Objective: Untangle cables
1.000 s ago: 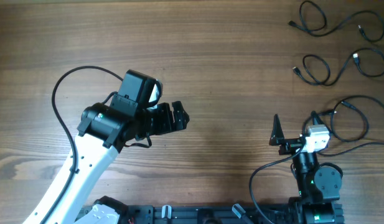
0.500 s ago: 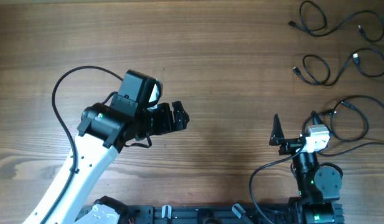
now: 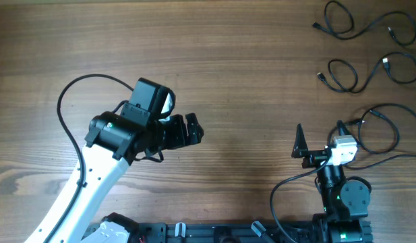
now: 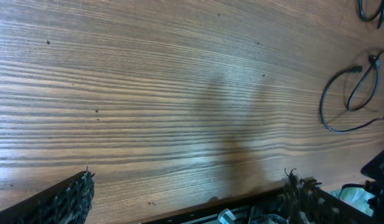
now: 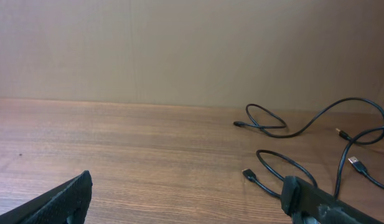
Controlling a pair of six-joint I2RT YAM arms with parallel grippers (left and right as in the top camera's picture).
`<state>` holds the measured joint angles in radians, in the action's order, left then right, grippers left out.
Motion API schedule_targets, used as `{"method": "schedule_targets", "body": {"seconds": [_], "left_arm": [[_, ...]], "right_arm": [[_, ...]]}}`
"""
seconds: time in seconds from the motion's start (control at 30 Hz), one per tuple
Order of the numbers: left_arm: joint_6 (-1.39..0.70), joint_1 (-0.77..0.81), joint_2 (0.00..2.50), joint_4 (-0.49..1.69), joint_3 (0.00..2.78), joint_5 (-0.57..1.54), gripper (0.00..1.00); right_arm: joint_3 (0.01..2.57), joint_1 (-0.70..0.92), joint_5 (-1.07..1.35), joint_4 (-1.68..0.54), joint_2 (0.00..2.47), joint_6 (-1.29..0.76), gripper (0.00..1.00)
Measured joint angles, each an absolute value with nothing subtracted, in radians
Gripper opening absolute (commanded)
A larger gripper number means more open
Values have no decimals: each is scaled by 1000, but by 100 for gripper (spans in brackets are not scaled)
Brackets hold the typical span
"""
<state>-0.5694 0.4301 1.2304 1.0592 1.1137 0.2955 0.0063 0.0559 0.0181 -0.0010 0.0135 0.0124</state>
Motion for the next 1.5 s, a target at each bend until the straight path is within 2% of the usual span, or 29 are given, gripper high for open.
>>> {"method": "schedule_targets", "body": {"seconds": [0.2, 0.43, 0.8, 0.93, 1.5], "left_arm": [[-557, 430, 1138, 932, 976, 292, 100], [-416, 428, 1052, 843, 868, 293, 100], [-234, 299, 860, 589, 627, 300, 100], [-183, 253, 787, 576, 612, 300, 100], [-157, 249, 523, 590, 540, 300, 100]], "right_arm": [[6, 56, 18, -1, 14, 12, 100], [6, 56, 18, -1, 14, 12, 100], [6, 56, 18, -1, 14, 12, 100], [6, 56, 18, -1, 14, 12, 100], [6, 56, 18, -1, 14, 12, 100]]}}
